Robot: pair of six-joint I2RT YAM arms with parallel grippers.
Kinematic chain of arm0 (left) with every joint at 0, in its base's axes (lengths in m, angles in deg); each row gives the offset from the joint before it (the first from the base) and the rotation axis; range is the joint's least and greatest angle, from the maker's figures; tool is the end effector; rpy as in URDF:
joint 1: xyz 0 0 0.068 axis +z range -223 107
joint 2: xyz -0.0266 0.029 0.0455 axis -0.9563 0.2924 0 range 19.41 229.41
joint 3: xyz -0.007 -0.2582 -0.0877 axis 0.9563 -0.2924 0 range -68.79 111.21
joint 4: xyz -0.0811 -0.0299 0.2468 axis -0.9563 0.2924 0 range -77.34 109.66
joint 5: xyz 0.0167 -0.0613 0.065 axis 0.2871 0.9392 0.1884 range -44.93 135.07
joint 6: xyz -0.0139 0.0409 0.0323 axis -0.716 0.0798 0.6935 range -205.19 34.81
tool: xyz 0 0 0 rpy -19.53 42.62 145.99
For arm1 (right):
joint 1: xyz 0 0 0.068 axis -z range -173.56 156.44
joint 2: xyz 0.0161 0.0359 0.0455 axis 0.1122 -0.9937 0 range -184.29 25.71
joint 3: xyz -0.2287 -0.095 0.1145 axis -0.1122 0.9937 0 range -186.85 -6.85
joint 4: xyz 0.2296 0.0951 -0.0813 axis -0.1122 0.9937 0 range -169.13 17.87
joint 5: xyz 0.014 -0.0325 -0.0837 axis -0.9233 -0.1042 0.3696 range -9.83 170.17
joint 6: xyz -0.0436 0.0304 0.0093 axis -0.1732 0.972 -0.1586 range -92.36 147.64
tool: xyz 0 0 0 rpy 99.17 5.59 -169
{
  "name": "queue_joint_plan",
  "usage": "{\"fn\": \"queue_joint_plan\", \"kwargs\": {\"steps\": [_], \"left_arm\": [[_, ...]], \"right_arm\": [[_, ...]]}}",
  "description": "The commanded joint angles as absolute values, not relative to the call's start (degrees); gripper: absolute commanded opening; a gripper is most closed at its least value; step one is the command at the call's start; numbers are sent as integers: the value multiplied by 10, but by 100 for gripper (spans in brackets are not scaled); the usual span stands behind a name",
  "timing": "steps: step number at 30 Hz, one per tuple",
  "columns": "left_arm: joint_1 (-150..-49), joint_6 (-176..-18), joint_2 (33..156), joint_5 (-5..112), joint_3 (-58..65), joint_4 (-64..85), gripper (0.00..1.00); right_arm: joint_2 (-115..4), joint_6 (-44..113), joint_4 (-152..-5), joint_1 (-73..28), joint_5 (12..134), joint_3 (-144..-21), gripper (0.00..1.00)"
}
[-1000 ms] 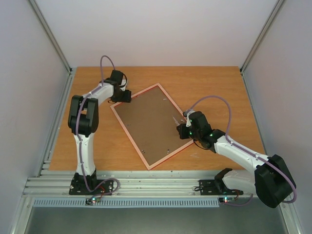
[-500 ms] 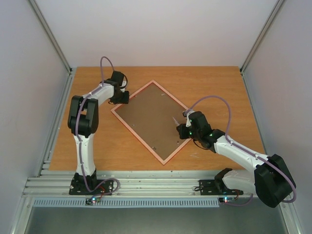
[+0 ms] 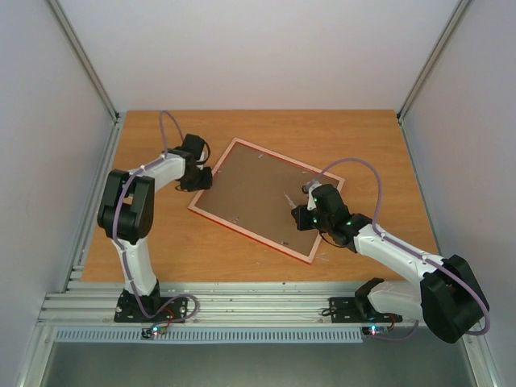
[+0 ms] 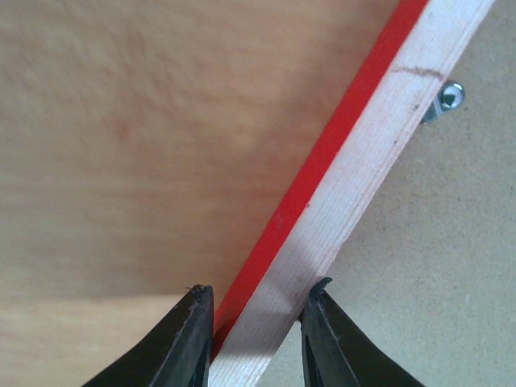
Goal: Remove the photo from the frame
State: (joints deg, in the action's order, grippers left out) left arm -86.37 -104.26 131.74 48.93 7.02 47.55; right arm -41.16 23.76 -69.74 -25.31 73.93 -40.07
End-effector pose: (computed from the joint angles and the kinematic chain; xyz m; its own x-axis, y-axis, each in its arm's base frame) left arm 0.3768 -0.0919 0.1563 -0.9537 -0.1083 -0.2804 -0.0634 0.9844 -0.1644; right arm 0.1965 0.1261 0.1958 -0.5390 -0.4127 -0.7343 -0.6286 0.7773 0.0246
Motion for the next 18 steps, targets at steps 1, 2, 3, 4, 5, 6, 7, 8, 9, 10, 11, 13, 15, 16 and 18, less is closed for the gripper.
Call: {"fn": "queue_joint_plan", "kwargs": {"steps": [1, 2, 3, 4, 5, 6, 7, 8, 9, 10, 11, 13, 15, 16, 18], "left_arm": [[-886, -1102, 1292, 493, 3, 494, 29], [-889, -1106, 1281, 493, -13, 488, 29], [-892, -1116, 1271, 492, -27, 484, 29], [-895, -1123, 1259, 493, -40, 480, 29], [-896, -1134, 1250, 496, -53, 476, 29], [-899, -1149, 1241, 501, -70, 471, 29], [-903, -1157, 1232, 509, -83, 463, 29], [-907, -1166, 1223, 515, -96, 456, 29], [-913, -1173, 1213, 518, -109, 449, 29], [-919, -1184, 1204, 520, -121, 443, 30], [-926, -1191, 1195, 521, -131, 440, 30], [-939, -1209, 1178, 526, -151, 433, 31], [-948, -1220, 1163, 547, -171, 416, 31], [-952, -1224, 1157, 556, -180, 411, 32], [-962, -1237, 1143, 565, -195, 404, 32]], "right_arm": [[-410, 237, -708, -250, 729, -401, 1], [-410, 236, -709, -250, 727, -401, 1], [-411, 235, -709, -250, 722, -401, 1], [-413, 234, -710, -250, 717, -402, 1], [-414, 234, -711, -250, 712, -403, 1], [-416, 233, -712, -250, 708, -403, 1], [-416, 233, -712, -250, 708, -403, 1], [-417, 232, -712, -250, 708, -403, 1], [-416, 230, -712, -250, 708, -403, 1], [-416, 228, -711, -250, 708, -403, 1], [-416, 227, -711, -250, 707, -403, 1], [-416, 224, -712, -251, 703, -404, 1], [-420, 221, -713, -251, 697, -405, 1], [-425, 220, -713, -250, 692, -407, 1], [-437, 219, -714, -250, 679, -412, 1]]}}
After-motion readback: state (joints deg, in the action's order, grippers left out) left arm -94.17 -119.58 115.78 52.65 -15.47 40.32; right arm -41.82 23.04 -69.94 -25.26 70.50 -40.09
